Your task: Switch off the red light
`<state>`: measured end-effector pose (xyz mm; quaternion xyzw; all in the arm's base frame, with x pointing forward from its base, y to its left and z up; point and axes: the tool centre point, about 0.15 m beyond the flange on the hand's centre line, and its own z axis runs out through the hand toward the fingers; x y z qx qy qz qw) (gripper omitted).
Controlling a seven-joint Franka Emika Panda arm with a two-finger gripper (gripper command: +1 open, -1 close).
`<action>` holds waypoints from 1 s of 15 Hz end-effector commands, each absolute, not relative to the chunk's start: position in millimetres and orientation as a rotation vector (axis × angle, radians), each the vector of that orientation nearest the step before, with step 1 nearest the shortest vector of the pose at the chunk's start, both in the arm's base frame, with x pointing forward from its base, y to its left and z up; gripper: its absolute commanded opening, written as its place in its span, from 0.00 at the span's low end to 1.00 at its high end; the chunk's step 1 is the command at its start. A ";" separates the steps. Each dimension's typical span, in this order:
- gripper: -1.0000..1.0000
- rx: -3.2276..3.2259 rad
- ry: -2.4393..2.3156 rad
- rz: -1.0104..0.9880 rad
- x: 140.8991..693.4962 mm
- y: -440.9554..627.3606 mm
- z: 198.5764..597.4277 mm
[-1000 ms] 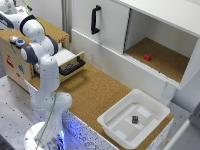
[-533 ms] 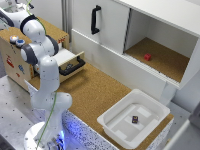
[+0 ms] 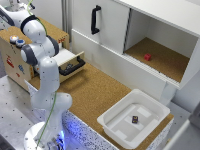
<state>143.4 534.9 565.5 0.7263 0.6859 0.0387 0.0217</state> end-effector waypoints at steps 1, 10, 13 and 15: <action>1.00 2.308 2.340 0.207 158.9 477.3 525.2; 0.00 2.192 2.457 0.340 245.5 464.5 501.0; 0.00 2.162 2.434 0.268 243.8 487.0 480.1; 0.00 2.203 2.396 0.209 242.7 495.1 466.8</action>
